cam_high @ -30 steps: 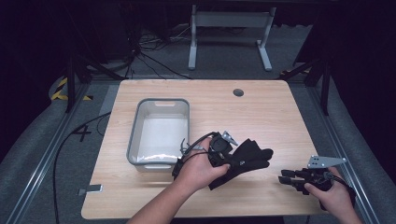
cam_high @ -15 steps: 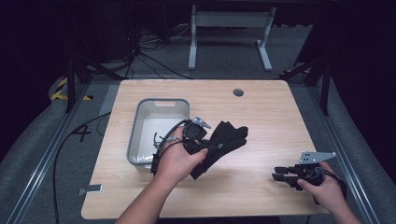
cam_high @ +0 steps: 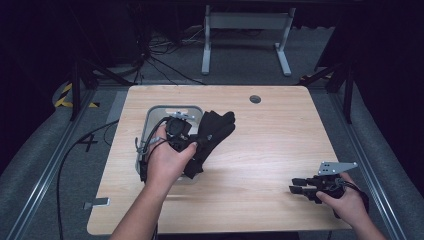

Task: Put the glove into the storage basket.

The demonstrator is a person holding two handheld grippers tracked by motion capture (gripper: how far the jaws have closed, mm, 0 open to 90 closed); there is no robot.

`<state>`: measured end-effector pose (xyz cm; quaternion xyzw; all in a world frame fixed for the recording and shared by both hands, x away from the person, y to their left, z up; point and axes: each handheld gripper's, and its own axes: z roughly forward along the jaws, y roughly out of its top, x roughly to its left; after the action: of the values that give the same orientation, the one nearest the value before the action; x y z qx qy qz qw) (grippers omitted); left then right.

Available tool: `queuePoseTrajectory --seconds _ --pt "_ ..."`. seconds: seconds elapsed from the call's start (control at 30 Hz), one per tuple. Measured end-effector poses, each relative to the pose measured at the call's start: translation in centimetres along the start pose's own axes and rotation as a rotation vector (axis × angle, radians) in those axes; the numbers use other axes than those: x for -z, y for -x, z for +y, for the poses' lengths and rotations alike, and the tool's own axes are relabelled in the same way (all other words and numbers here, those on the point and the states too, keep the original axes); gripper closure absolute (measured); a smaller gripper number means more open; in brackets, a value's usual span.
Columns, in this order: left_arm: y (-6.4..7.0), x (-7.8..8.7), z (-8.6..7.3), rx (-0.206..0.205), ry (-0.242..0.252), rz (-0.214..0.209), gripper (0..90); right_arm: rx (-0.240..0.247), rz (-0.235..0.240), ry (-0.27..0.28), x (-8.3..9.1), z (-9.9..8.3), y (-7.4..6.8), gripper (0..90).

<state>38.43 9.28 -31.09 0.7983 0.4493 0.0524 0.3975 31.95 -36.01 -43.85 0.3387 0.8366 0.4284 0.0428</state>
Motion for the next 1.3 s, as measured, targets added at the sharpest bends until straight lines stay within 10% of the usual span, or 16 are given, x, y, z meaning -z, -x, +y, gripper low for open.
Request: queuePoseTrajectory --seconds 0.37,0.83,1.3 --pt "-3.4 1.3 0.0 0.129 0.051 0.132 66.6 -0.009 -0.007 -0.003 0.1 -0.3 -0.2 63.3" --pt "-6.9 -1.4 -0.5 0.265 0.012 0.244 65.9 -0.010 -0.005 -0.006 0.0 -0.3 -0.3 62.6" --pt "-8.9 -4.4 -1.6 0.349 -0.061 0.261 65.0 -0.012 -0.003 0.000 0.1 -0.4 -0.3 62.0"
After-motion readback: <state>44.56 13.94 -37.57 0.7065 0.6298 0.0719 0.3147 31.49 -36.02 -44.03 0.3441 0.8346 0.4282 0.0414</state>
